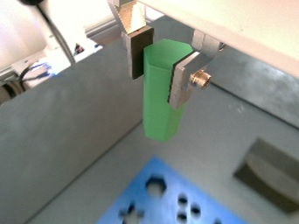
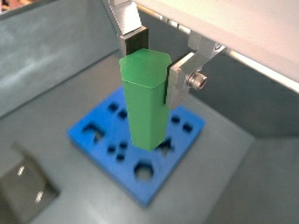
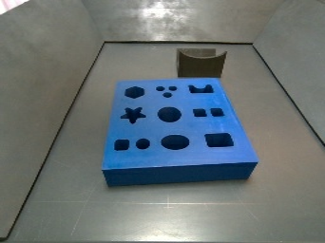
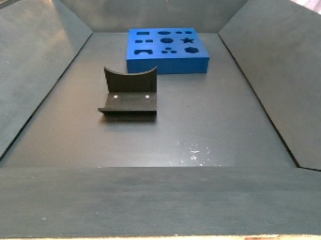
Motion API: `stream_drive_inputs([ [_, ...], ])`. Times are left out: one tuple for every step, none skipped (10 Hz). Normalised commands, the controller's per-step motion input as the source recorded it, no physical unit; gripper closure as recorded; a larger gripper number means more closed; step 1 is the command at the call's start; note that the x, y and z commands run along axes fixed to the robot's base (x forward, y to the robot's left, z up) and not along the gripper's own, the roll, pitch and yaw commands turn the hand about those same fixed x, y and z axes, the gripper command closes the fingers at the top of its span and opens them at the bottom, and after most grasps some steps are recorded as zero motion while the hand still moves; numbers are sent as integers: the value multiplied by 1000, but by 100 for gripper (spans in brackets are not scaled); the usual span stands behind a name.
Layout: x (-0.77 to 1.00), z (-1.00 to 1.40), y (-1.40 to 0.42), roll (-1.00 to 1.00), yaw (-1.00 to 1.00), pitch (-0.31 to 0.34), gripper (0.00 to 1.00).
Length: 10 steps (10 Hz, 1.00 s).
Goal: Pick up the hexagon object. Move to above the board. Insert the hexagon object.
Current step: Move to above the board, then insert the hexagon object.
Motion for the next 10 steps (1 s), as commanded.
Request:
stream_drive_inputs([
  [810,103,-1000,60,-32,48,100],
  [717,83,-849,66,-22,62,100],
  [373,47,-381,85,-4,93,100],
  [245,41,-230,85,3,97,100],
  [0,-57,0,-23,0,-29,100],
  [94,0,-17,0,0,83,100],
  [0,0,0,0,0,-9,100],
  [-614,-503,520,0,326,-94,100],
  [-174,-577,300,0,834,-129,100],
  [-103,-411,346,151,717,0,100],
])
